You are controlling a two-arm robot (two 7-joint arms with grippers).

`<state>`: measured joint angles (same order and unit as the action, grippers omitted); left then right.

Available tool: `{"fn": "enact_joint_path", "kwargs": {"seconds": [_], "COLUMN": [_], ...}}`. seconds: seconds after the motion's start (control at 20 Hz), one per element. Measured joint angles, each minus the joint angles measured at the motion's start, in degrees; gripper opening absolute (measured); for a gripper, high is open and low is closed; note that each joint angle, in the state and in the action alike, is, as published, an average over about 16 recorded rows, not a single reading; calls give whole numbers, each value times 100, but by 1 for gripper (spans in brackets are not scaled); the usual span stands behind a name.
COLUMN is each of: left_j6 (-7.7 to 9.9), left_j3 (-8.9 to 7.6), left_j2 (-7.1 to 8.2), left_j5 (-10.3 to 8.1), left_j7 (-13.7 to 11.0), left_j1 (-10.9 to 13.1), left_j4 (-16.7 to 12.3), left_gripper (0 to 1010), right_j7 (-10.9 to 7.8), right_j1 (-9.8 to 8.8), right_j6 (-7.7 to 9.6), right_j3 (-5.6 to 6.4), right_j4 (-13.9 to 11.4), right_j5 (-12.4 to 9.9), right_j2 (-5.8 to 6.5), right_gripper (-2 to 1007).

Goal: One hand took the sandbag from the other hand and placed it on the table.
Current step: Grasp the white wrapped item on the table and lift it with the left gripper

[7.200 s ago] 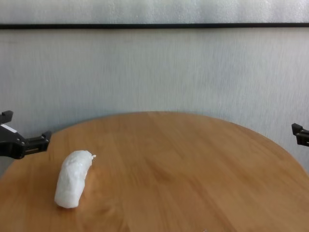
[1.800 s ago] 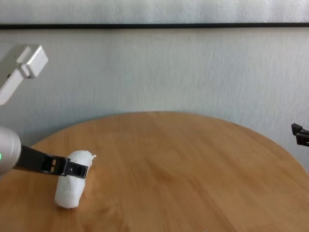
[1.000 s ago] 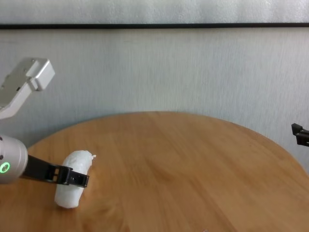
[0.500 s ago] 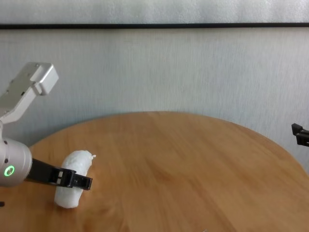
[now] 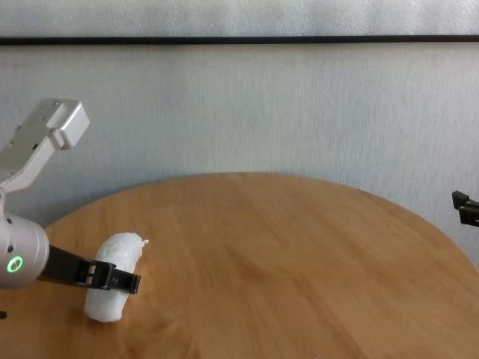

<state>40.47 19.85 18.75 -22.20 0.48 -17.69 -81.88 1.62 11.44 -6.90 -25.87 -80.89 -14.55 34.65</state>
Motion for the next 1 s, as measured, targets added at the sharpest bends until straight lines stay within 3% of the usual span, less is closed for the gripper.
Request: {"fn": "enact_joint_path", "kwargs": {"seconds": [1.0], "left_j6": [43], "left_j3": [-66], "left_j2": [-128], "left_j5": [210], "left_j7": [-176], "left_j1": [-67], "left_j4": [152], "left_gripper": [1000], "right_j7": [0], "right_j1": [0], "right_j6": [0], "right_j3": [0], "right_j4": [0], "right_j5": [0], "right_j2": [0], "right_gripper": [1001]}}
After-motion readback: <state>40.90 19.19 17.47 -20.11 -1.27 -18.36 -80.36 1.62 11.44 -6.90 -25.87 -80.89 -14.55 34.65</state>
